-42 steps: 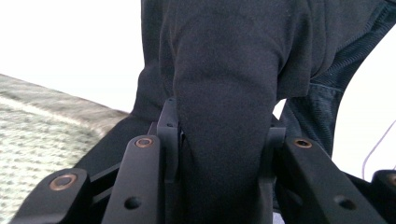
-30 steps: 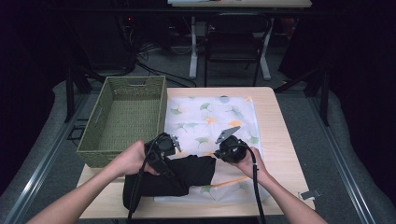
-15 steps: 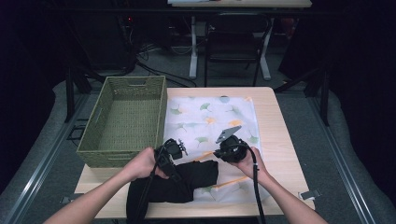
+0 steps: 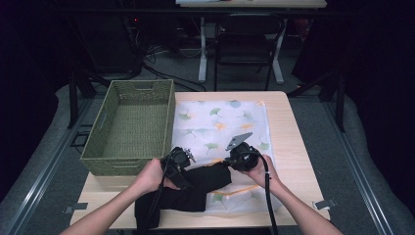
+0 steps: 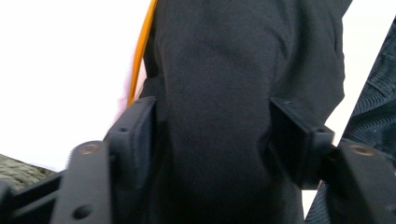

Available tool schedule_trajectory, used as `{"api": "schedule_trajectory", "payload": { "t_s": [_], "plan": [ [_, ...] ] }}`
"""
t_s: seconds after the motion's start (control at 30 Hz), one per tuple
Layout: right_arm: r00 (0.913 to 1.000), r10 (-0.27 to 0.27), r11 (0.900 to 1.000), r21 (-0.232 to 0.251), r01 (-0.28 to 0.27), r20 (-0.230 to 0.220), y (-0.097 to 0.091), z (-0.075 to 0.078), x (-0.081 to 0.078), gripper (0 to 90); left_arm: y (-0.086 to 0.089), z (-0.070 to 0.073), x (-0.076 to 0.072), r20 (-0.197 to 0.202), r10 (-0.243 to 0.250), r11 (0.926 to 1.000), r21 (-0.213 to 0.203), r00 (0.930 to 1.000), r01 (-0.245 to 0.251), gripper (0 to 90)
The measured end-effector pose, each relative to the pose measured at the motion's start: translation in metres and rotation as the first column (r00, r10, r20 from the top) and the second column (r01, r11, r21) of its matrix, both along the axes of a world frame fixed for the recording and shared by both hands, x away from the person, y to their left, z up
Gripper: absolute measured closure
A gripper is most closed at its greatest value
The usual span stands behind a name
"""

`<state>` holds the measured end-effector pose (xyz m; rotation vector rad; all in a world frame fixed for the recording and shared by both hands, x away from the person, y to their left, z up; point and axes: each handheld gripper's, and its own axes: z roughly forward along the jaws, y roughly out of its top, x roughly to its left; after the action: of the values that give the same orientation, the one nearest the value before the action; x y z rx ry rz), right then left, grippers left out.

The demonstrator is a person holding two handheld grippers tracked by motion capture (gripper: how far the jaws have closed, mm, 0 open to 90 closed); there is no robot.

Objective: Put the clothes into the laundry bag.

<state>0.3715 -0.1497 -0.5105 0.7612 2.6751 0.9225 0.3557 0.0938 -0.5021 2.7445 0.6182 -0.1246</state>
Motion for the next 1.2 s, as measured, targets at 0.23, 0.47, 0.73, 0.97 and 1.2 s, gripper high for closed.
{"api": "schedule_trajectory", "payload": {
  "t_s": [0.23,0.47,0.73,0.97,1.2],
  "plan": [
    [1.0000,0.004,1.0000,0.000,-0.004,0.003,0.000,0.000,0.000,88.1,0.005,0.004,-0.018,0.029,-0.058,0.9983,-0.003,0.9979,0.059,28.3],
    [1.0000,0.000,1.0000,0.000,0.000,0.002,-0.001,0.001,0.000,88.0,0.000,-0.011,-0.028,-0.010,-0.128,0.9915,-0.021,0.9917,0.128,44.0],
    [1.0000,0.001,1.0000,-0.002,-0.001,-0.001,-0.001,0.000,0.000,88.1,0.001,-0.012,-0.030,0.025,-0.117,0.9927,-0.028,0.9929,0.117,51.2],
    [1.0000,0.002,1.0000,-0.003,-0.002,-0.002,-0.001,0.000,0.000,88.1,-0.008,-0.031,-0.038,0.061,-0.153,0.9876,0.044,0.9864,0.150,25.7],
    [0.9999,0.002,1.0000,-0.005,-0.002,-0.011,0.000,-0.002,0.000,88.1,0.001,-0.029,-0.039,0.075,-0.139,0.9898,-0.021,0.9875,0.141,48.4]
  ]
}}
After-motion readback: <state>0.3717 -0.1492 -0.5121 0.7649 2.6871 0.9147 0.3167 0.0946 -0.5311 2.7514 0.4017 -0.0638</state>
